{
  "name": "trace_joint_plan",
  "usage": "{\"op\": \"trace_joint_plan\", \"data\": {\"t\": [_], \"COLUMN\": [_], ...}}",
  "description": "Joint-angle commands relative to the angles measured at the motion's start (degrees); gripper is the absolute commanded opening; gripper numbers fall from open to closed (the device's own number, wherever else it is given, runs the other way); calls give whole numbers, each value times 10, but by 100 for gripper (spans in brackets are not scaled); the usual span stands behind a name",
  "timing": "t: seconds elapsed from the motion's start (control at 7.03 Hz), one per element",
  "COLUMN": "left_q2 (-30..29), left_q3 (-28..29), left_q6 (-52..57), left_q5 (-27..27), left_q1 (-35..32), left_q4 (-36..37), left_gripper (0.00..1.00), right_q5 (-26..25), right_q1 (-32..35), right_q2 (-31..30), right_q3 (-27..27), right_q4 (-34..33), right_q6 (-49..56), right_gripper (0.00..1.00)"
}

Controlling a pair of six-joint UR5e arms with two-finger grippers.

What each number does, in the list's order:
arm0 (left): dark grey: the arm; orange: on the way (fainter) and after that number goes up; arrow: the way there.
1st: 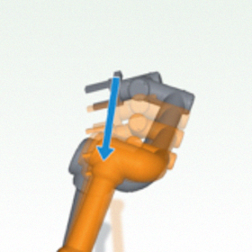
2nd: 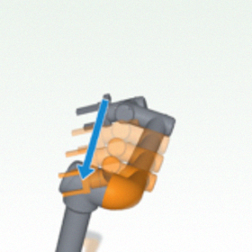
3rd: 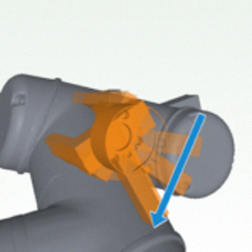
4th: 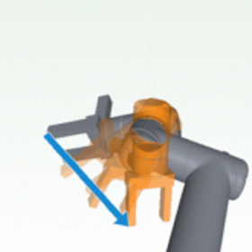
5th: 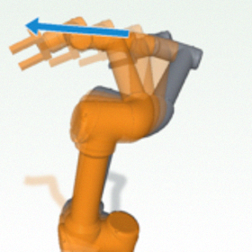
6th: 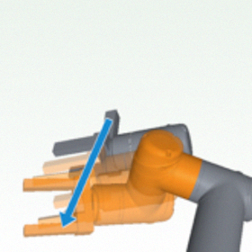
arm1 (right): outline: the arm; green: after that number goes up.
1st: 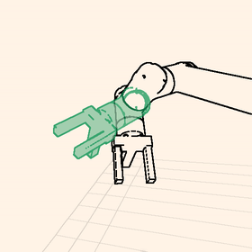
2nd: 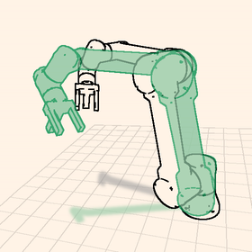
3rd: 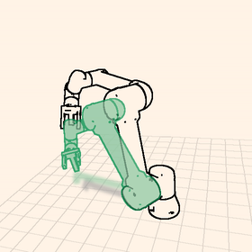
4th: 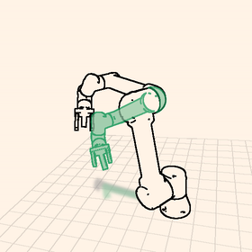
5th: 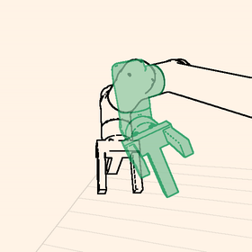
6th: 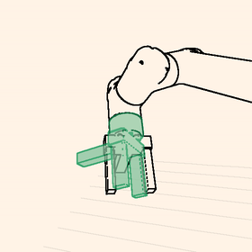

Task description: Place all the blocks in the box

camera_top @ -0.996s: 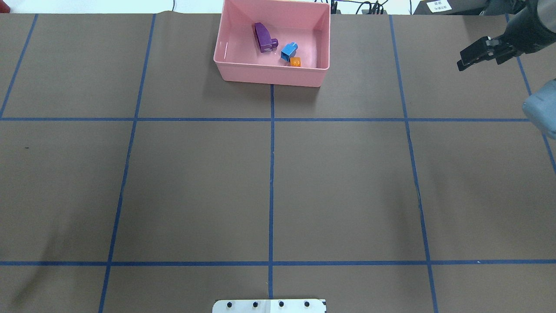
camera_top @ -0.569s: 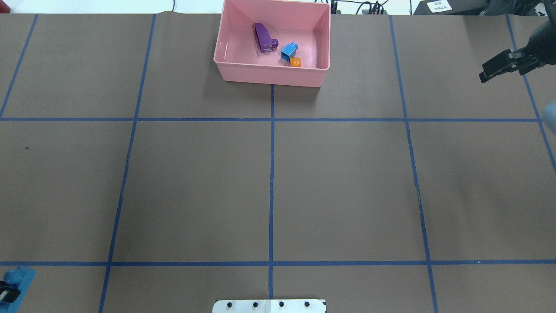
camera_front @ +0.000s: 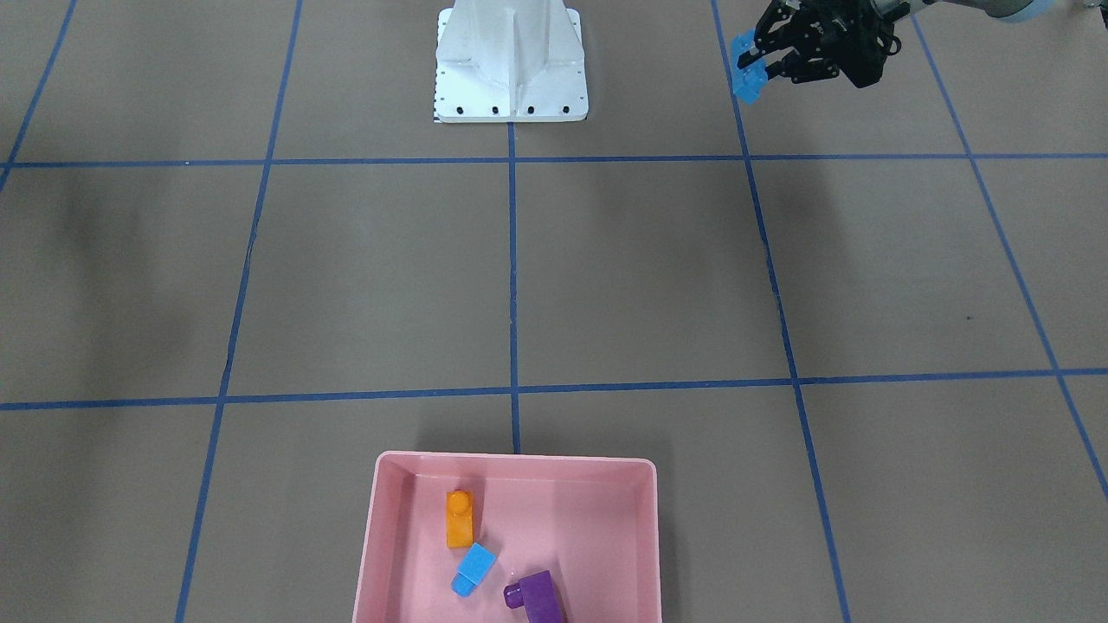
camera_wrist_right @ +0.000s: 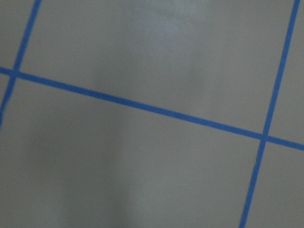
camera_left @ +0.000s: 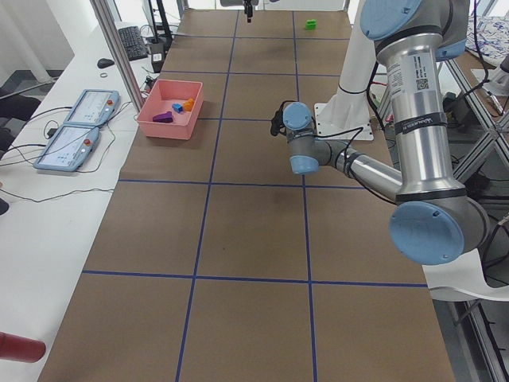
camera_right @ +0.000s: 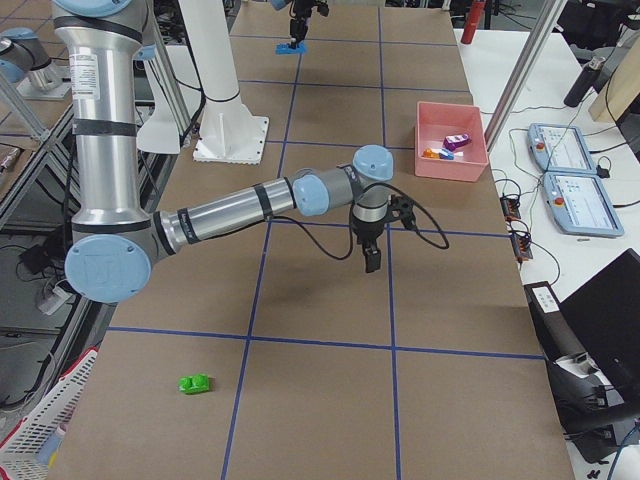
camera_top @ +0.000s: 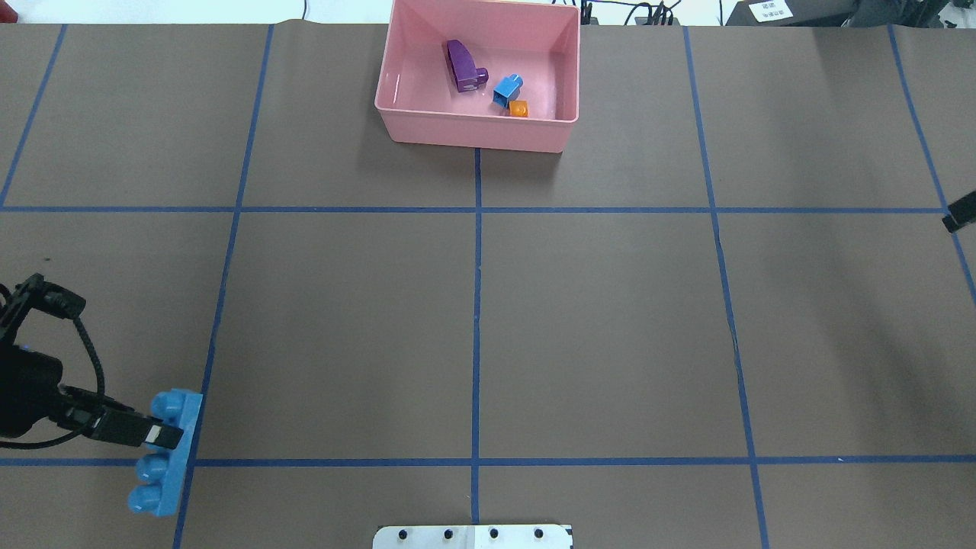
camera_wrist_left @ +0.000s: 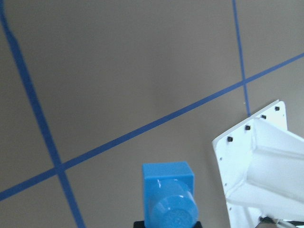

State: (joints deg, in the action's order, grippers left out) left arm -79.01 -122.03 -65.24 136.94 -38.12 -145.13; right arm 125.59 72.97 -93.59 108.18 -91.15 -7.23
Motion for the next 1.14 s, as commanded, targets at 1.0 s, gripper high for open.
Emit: {"op": "trace_joint_plan", "data": {"t": [1.0], "left_q2": [-242], "left_q3": [93], "left_q6": [-40], "left_q5": [-21], "left_q1": [-65], "left_q4": [73], "left_gripper": [0], "right_q5": [46], "right_q1": [-6], "right_q2": [-297], "right_q3": [-112], "right_q4": [178], "right_q6": [103], "right_gripper": [100]}}
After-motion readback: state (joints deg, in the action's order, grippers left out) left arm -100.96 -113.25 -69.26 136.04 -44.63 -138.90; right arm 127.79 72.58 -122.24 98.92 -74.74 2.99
